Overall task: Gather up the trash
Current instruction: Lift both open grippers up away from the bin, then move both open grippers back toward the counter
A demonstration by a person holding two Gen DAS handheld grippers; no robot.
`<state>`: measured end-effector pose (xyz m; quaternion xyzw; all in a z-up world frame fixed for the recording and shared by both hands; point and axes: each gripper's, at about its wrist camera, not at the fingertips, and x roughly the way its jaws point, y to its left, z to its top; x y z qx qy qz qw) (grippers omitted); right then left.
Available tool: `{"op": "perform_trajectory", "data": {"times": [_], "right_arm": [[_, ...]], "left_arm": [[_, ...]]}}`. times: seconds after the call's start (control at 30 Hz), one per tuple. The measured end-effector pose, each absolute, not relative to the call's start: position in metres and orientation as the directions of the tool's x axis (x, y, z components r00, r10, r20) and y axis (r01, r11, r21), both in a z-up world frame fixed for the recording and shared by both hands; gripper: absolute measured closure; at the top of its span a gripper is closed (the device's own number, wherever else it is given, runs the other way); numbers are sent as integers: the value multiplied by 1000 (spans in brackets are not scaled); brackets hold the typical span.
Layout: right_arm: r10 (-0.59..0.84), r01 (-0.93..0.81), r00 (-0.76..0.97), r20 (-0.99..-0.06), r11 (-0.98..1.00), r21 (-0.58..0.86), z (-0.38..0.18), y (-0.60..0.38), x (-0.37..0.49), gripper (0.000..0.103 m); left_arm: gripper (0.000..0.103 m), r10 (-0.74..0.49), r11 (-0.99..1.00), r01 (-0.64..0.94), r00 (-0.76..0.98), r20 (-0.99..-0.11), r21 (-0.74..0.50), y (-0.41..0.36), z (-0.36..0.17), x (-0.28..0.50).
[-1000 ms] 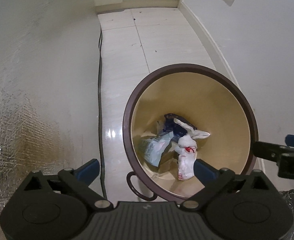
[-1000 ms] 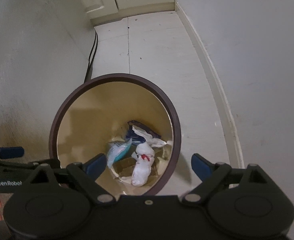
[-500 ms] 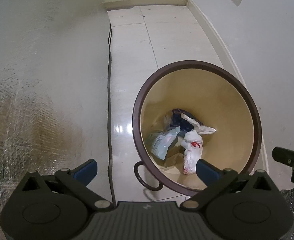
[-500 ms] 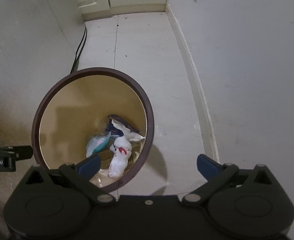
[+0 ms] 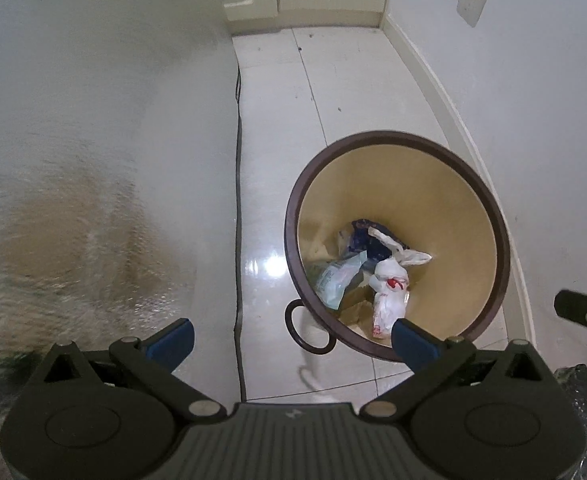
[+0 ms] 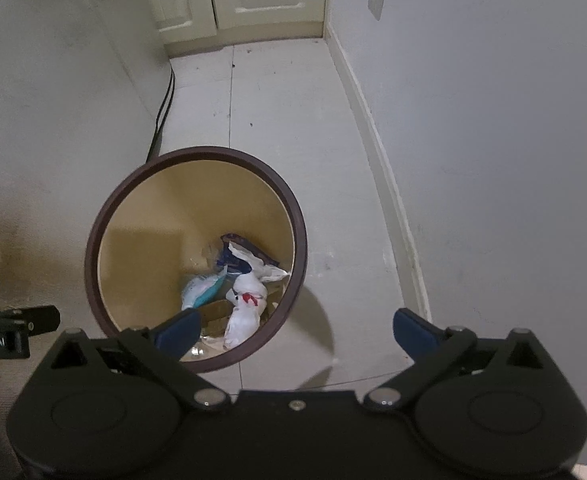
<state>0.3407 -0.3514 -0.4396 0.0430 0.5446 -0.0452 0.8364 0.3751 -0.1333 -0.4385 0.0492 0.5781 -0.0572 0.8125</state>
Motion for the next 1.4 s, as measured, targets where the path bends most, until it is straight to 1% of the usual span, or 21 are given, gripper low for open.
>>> {"op": "perform_trajectory", "data": {"times": [0.43,0.77,1.13,1.4], "right_arm": [[-23,104,496,-868,994,33,-373,-346,286,0],[-52,126,595,-802,992,29,-302,-355,229,0],[-101,160,724,-683,987,23,-203,-370,170,0],[-130,174,807,-576,985,22,-142,-369,132,0]], "left_arm": [[0,-68,989,150,421,-905,-4,-124,-368,315],[0,-130,982,188,524,-842,-35,-131,-286,264],[0,-222,962,269,666,-712,-48,-144,-181,215],[0,-244,956,291,755,-608,-22,-142,-113,179]]}}
